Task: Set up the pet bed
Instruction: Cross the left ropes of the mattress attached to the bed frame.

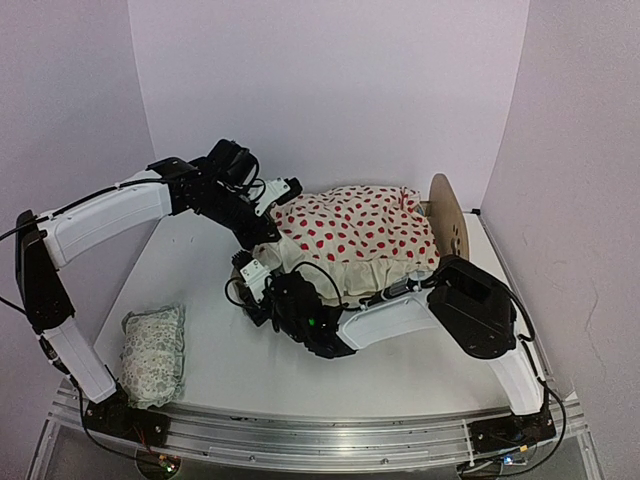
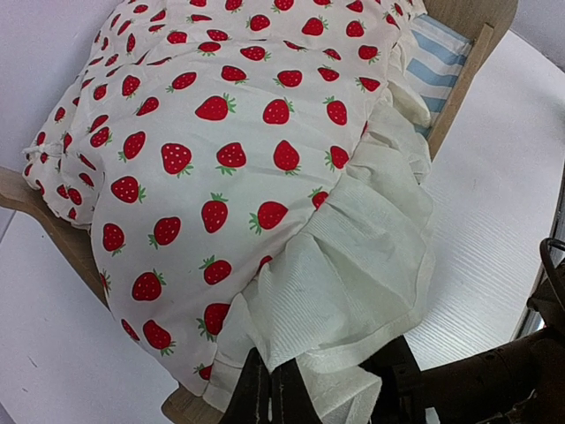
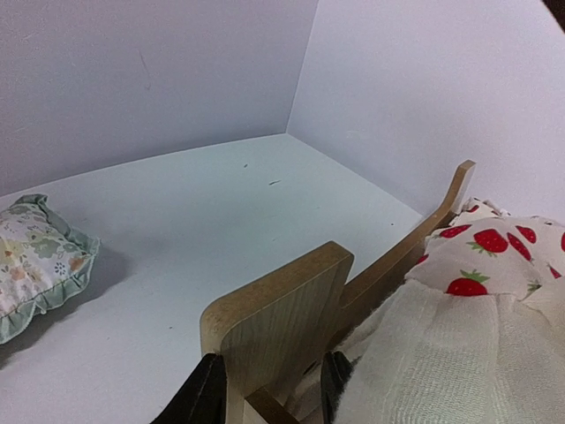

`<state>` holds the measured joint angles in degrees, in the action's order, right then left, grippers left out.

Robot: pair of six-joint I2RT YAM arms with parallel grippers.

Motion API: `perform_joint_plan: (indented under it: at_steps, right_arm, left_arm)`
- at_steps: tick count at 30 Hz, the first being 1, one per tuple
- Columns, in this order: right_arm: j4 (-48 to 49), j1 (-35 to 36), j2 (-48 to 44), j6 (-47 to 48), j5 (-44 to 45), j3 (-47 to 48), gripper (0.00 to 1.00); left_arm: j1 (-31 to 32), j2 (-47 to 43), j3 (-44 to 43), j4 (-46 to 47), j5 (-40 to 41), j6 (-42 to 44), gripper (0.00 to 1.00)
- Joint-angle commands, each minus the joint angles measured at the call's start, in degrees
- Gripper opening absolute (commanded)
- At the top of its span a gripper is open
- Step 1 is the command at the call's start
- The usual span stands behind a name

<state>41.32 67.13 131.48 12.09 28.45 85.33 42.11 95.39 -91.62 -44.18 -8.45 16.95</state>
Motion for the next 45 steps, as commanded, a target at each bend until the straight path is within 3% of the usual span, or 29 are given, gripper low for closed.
perform_joint_plan:
  at_steps: [1,17,25,33,45]
  right_arm:
    - [4.1,0.4,-2.4,3.3,6.5,-2.9,0.38]
    - [4.3,0.5,3.6,4.1,9.8,4.7,0.32]
    - [3.8,0.5,4.3,3.8,10.0,5.9,0.23]
    - [4.3,0.6,0.7,3.9,12.0,0.6,0.23]
    - [4.6,-0.1,1.9,2.3,12.2,1.6,0.23]
  left_arm:
    - [0.3,-1.9,0.3,1.7,-1.0,1.5,0.0]
    - [0.2,-2.9,2.0,2.4,-2.7,2.6,0.0]
    - [0.2,-3.0,2.0,2.6,-2.6,2.8,0.0]
    - [0.2,-2.9,1.4,2.2,-2.0,3.2,0.0]
    - [0.2,-2.9,0.6,1.8,-2.3,3.3,0.0]
